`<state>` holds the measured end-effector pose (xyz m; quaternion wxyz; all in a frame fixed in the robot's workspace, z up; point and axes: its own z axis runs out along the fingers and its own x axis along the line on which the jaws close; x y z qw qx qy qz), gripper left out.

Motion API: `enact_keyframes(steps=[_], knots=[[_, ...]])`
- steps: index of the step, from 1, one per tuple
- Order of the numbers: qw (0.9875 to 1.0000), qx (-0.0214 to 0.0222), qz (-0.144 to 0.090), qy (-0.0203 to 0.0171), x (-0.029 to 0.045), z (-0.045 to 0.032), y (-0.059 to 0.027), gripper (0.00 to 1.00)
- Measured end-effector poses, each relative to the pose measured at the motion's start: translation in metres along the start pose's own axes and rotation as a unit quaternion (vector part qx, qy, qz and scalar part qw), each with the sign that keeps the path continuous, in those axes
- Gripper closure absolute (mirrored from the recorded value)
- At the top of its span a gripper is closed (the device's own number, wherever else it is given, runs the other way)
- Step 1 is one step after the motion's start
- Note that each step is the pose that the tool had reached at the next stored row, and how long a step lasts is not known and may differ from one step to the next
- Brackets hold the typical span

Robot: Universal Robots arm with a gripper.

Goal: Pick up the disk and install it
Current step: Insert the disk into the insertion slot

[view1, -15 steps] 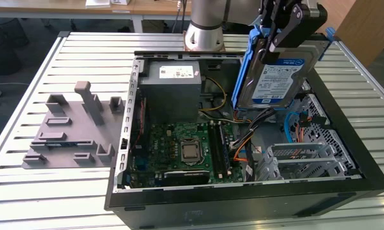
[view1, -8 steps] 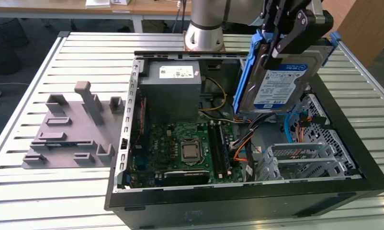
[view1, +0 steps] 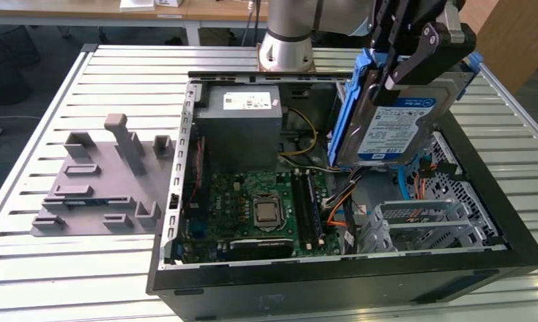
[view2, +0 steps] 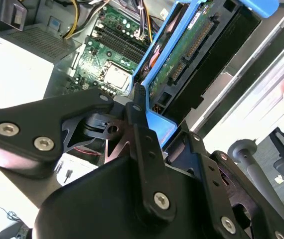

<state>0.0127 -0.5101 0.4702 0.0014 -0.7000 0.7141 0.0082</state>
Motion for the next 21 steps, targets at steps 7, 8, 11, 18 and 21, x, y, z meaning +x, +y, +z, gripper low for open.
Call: enact_keyframes(steps=[7,8,11,18,21], knots=[[1.0000,0.0000,0.000,0.0000,0.0258,-0.0003,0.0004,0.64],[1.0000,0.0000,0.000,0.0000,0.0258,-0.0004,0.0003,0.64],[1.0000,0.0000,0.000,0.0000,0.0259,-0.0003,0.0003,0.64],[1.0000,0.0000,0.000,0.0000,0.0260,-0.0003,0.0003,0.64],[1.0000,0.0000,0.000,0.0000,0.0264,-0.0003,0.0003,0.64]])
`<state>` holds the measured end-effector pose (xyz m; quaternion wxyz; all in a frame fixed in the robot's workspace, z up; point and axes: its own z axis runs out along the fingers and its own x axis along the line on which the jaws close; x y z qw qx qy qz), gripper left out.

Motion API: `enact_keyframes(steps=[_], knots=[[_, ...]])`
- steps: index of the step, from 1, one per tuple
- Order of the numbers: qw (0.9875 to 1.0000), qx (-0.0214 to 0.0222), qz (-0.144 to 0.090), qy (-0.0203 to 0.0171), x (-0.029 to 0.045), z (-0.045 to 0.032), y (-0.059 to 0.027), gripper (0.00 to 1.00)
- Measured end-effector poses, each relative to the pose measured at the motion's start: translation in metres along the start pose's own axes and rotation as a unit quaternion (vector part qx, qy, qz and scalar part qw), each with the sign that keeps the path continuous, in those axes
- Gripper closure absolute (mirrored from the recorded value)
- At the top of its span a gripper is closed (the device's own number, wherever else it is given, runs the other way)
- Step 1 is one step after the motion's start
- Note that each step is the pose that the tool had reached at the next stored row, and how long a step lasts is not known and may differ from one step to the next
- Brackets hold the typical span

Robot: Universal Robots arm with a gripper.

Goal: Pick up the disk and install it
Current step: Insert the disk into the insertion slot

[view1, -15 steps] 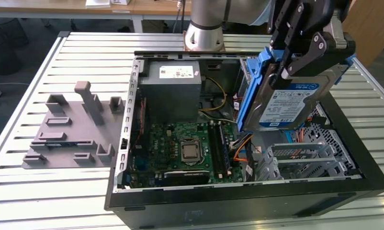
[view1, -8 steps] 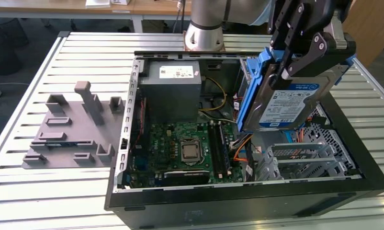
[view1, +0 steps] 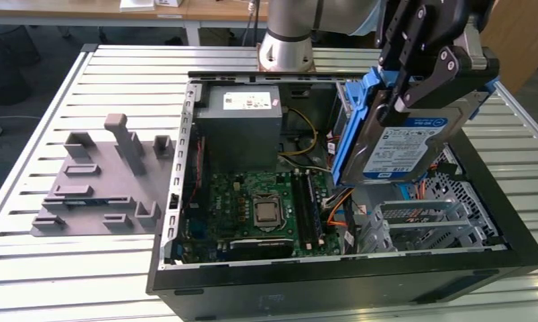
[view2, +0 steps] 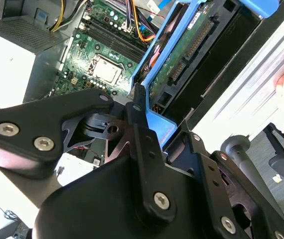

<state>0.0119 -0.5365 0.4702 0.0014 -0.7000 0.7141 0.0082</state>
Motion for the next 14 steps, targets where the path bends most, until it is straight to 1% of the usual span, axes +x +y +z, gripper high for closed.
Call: enact_keyframes(steps=[6,9,14], knots=[[1.0000,0.0000,0.000,0.0000,0.0078,0.0000,-0.0002,0.64],[1.0000,0.0000,0.000,0.0000,0.0083,0.0000,-0.0021,0.64],[1.0000,0.0000,0.000,0.0000,0.0088,0.0004,-0.0083,0.64]])
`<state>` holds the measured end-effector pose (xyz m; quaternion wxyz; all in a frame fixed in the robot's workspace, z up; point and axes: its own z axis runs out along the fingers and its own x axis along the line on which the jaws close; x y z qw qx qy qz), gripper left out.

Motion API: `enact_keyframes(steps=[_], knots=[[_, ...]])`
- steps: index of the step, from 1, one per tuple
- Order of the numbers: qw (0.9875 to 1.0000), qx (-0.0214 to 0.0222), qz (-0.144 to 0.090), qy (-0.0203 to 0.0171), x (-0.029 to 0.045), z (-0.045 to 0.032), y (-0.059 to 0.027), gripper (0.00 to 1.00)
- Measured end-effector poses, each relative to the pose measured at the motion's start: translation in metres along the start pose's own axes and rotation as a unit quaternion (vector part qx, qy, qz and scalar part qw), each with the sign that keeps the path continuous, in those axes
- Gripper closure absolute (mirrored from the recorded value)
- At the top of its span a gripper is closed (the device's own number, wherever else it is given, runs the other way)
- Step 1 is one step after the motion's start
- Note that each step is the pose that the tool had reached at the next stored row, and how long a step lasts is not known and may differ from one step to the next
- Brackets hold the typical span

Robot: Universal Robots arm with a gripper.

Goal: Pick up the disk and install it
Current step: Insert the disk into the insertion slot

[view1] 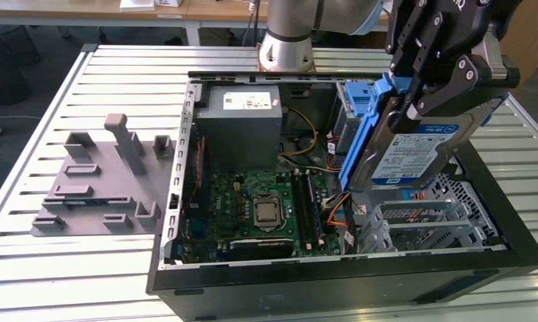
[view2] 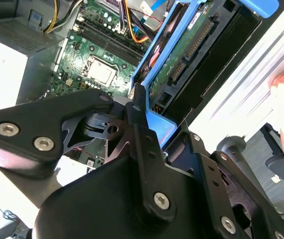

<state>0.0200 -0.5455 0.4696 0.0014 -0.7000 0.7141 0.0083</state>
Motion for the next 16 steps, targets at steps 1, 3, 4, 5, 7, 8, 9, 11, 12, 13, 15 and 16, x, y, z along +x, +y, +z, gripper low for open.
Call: enact_keyframes(steps=[1,3,4,5,7,8,9,11,12,13,15,16], knots=[[1.0000,0.0000,0.000,0.0000,0.0007,0.0001,-0.0004,0.64],[1.0000,0.0000,0.000,0.0001,0.0039,0.0003,-0.0007,0.64],[1.0000,0.0000,0.000,0.0001,0.0059,0.0004,-0.0008,0.64],[1.0000,0.0000,0.000,0.0001,0.0079,0.0005,-0.0009,0.64],[1.0000,0.0000,0.000,0.0000,0.0105,0.0007,-0.0012,0.64],[1.0000,0.0000,0.000,0.0000,0.0112,0.0008,-0.0016,0.64],[1.0000,0.0000,0.000,0.0000,0.0117,0.0009,-0.0024,0.64],[1.0000,0.0000,0.000,0.0000,0.0121,0.0012,-0.0055,0.64],[1.0000,-0.0001,0.000,0.0000,0.0122,0.0013,-0.0074,0.64],[1.0000,-0.0002,0.000,0.0000,0.0124,0.0014,-0.0090,0.64],[1.0000,-0.0002,0.000,0.0001,0.0133,0.0016,-0.0113,0.64],[1.0000,-0.0002,0.000,0.0000,0.0142,0.0018,-0.0118,0.64]])
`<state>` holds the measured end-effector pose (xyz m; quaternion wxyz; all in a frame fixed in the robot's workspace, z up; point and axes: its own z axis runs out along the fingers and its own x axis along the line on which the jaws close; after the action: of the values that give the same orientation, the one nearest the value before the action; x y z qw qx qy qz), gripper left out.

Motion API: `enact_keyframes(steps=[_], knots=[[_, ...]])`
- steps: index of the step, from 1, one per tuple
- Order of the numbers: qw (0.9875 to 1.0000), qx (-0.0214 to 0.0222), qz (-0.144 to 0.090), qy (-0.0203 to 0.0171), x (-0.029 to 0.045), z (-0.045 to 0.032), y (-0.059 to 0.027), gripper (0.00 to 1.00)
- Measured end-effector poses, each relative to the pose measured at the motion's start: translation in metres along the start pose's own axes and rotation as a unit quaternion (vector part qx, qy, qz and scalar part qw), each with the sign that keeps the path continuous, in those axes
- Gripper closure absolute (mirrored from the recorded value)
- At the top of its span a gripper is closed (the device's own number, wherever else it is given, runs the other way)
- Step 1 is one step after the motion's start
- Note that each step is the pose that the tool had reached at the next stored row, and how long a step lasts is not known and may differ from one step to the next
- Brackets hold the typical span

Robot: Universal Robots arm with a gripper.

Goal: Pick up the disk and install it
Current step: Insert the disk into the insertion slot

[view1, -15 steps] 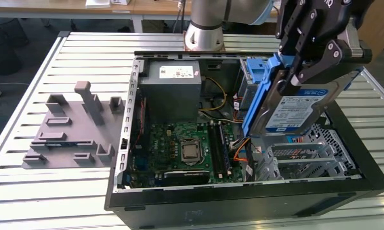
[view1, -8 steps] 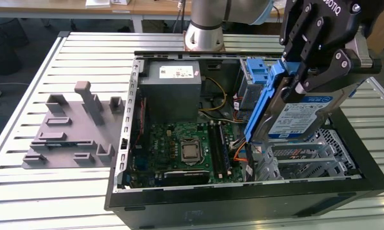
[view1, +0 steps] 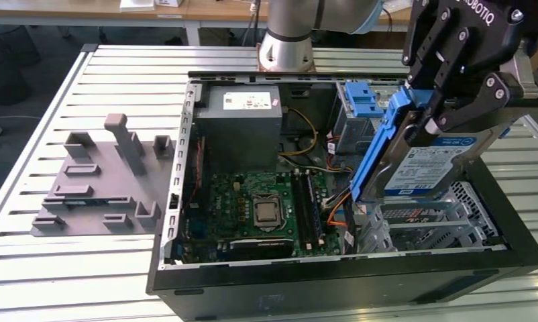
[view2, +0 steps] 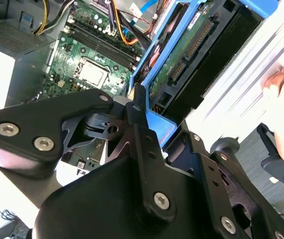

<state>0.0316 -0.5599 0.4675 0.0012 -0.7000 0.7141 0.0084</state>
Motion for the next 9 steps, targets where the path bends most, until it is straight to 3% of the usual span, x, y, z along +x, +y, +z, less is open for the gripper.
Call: enact_keyframes(steps=[9], knots=[[1.0000,0.0000,0.000,-0.0001,0.0067,0.0021,-0.0039,0.64]])
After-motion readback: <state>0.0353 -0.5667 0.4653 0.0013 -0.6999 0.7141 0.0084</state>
